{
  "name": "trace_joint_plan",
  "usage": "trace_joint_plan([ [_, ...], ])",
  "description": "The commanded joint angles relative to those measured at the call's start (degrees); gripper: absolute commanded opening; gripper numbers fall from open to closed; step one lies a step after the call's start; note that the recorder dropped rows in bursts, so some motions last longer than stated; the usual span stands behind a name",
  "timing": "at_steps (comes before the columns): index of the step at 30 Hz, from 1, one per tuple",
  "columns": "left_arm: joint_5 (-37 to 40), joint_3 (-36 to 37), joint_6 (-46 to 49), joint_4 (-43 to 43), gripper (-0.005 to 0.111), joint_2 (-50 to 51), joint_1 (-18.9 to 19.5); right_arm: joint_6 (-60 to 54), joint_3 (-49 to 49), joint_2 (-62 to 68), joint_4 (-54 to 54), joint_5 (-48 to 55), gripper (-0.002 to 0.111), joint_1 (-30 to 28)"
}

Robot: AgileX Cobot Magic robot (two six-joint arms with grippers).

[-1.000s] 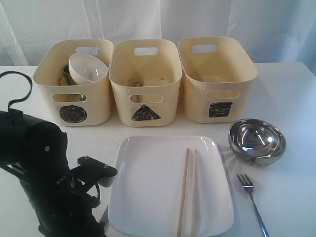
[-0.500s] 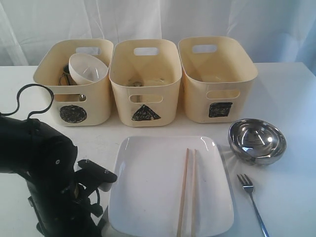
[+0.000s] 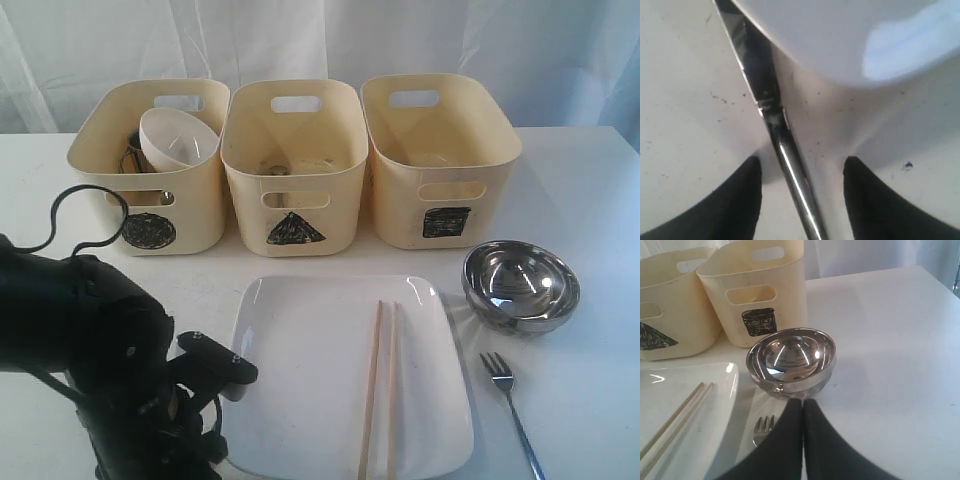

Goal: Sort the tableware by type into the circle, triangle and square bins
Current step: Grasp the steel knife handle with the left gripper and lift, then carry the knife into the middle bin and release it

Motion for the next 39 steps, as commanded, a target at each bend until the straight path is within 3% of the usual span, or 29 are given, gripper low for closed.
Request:
trace_joint_plan([
  [1,0.05,0.27,-5.33,4.14,0.049,1.59,-0.36,0.03,0.07,-0.37,-0.36,-0.21,0.0,-0.48],
  [5,-0.19,0.27,-6.1,4.14,0.049,4.83,-0.36,0.03,0.07,-0.37,-0.36,-0.21,0.0,-0.48],
  [6,-0.31,0.27,-7.03,4.45,0.045,4.93,-0.36,0.03,0.07,-0.37,-0.36,-0.21,0.0,-0.48],
  [9,0.28,0.27,-7.68,4.45,0.018,4.93,-0.36,0.03,0.07,-0.37,-0.36,-0.21,0.0,-0.48],
  [14,1.93,0.27,-7.68,5.24,0.0,4.93,-0.36,0.03,0.07,-0.37,-0.36,-0.21,0.0,-0.48],
  [20,1.73,0.27,-12.26,7.51,0.0,4.93,-0.36,0.03,0.07,-0.37,-0.36,-0.21,0.0,-0.48],
  [27,7.45,-0.08,-24.83,22.7,0.0,4.81,-0.36,0.03,0.07,-0.37,-0.36,-0.21,0.0,-0.48],
  [31,5.44,-0.28,-25.84,23.7,0.0,1.69,-0.36,0.03,0.07,-0.37,-0.36,-0.21,0.0,-0.48],
  [39,9.62,-11.63,-31.07,37.68,0.0,-7.28,-0.36,0.03,0.07,-0.37,-0.36,-0.21,0.0,-0.48],
])
